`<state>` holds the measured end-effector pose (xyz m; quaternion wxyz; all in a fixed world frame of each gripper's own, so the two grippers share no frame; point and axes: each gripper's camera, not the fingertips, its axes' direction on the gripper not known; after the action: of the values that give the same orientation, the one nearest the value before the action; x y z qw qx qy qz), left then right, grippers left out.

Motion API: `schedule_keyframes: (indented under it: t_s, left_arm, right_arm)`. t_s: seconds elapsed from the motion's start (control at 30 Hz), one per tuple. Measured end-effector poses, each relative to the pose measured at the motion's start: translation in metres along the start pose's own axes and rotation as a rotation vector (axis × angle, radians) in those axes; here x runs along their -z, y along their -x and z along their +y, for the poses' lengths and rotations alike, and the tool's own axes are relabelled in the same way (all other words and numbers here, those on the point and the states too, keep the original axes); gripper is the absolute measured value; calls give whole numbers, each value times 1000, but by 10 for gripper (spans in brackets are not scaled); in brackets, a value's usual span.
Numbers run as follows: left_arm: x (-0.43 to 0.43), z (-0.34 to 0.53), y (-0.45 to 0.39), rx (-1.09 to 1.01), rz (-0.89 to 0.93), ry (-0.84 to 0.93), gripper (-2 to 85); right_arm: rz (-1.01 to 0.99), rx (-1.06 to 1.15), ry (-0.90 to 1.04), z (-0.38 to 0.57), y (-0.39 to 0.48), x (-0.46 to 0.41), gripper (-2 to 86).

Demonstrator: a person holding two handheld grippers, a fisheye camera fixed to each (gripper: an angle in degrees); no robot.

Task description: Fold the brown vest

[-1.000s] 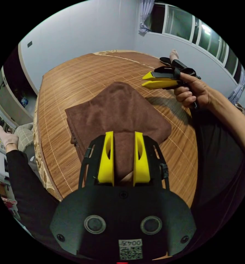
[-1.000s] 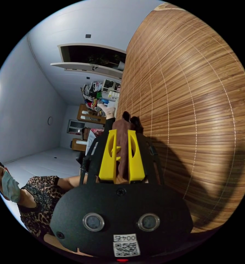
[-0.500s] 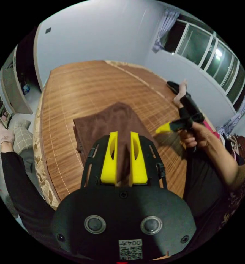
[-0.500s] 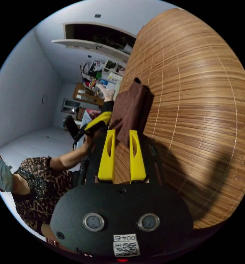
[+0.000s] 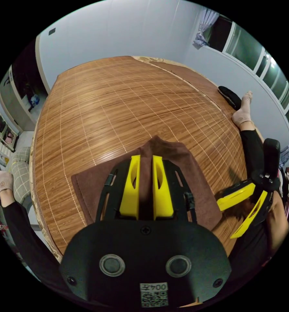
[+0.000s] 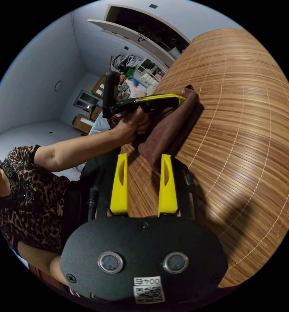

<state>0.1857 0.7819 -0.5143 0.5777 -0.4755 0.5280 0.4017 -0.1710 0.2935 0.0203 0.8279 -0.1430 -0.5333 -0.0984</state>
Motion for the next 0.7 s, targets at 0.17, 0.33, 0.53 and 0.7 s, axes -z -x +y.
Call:
schedule_keyframes:
  t_s: [0.17,0.33,0.53,0.7]
  left_arm:
    - [-7,-6,8,30,9,-1,31]
    - [-12,-11,4,12,-36,1,19]
    - [-16,-15,10,32,-21,1,15]
    - [-18,-17,13,35,-19,-1,14]
  right_arm:
    - [32,0,42,-4,-11,-26,125]
    - [76,44,88,-8,-9,-46,99]
    - [159,41,173,-4,-9,-71,58]
    - [203,41,239,3,-12,-98,49]
